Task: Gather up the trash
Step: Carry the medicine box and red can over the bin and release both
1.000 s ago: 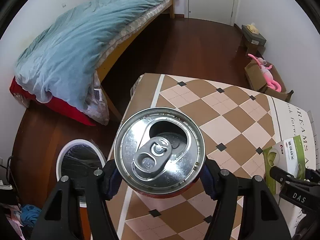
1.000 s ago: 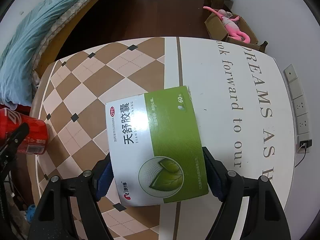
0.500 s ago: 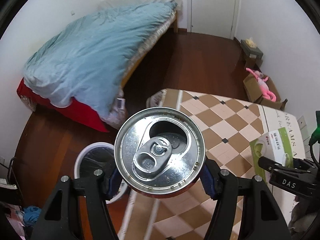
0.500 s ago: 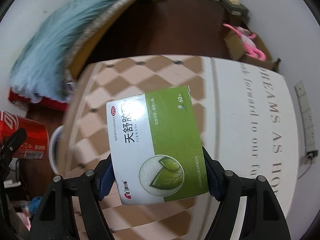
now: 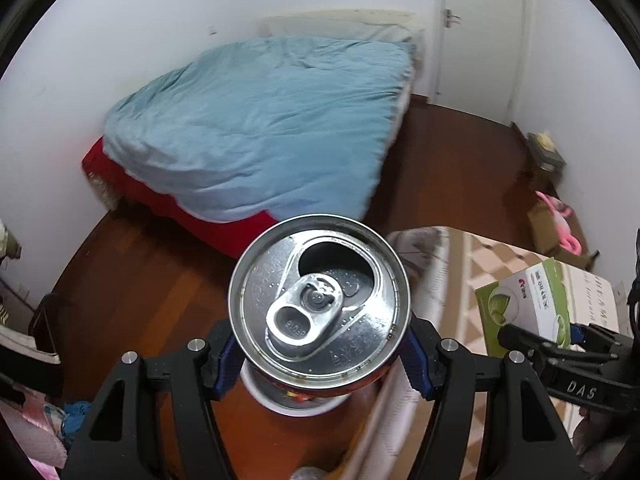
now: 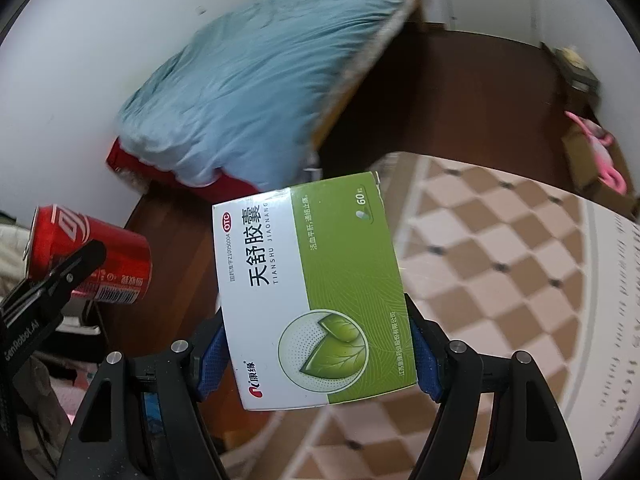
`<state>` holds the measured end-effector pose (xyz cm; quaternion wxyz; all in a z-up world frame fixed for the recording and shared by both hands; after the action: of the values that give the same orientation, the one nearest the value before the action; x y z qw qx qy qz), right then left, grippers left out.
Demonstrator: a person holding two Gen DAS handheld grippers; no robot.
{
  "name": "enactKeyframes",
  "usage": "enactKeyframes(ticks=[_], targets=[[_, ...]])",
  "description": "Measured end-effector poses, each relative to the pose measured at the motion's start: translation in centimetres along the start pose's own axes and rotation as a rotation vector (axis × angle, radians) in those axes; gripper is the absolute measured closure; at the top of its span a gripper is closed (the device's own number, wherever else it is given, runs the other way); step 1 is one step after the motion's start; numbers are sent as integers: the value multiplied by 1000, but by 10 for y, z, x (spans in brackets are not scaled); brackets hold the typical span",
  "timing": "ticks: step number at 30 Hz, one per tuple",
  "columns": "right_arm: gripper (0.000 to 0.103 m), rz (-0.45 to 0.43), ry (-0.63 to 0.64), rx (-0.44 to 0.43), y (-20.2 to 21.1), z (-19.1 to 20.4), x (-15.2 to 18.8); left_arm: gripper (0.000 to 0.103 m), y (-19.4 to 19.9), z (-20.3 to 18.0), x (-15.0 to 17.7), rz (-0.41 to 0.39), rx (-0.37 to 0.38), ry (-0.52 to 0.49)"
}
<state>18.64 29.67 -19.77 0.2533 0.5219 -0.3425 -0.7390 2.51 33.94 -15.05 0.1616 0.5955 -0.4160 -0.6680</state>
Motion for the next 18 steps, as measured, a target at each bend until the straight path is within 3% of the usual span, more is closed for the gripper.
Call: enactKeyframes(ticks=[6, 10, 18], targets=[[26, 72, 36, -17, -71, 55, -13, 40, -53, 60, -5, 97, -22, 74], [26, 143, 40, -22, -125, 70, -9, 40, -117, 95, 3, 249, 8, 144], [26, 254, 45, -10, -219, 85, -2, 39, -210, 123, 26, 455, 33, 219]])
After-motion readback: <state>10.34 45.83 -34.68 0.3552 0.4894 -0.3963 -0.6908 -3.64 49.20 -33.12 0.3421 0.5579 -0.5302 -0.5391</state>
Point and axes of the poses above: each gripper's, at about its wrist camera, not at the fingertips, and y roughly against the way its jaws point, z to its left, x to its underside, the point moved 1 cm from there along -y, roughly the way its jaws point, and after that the axes turned 10 degrees about y, right-handed, at the moved point
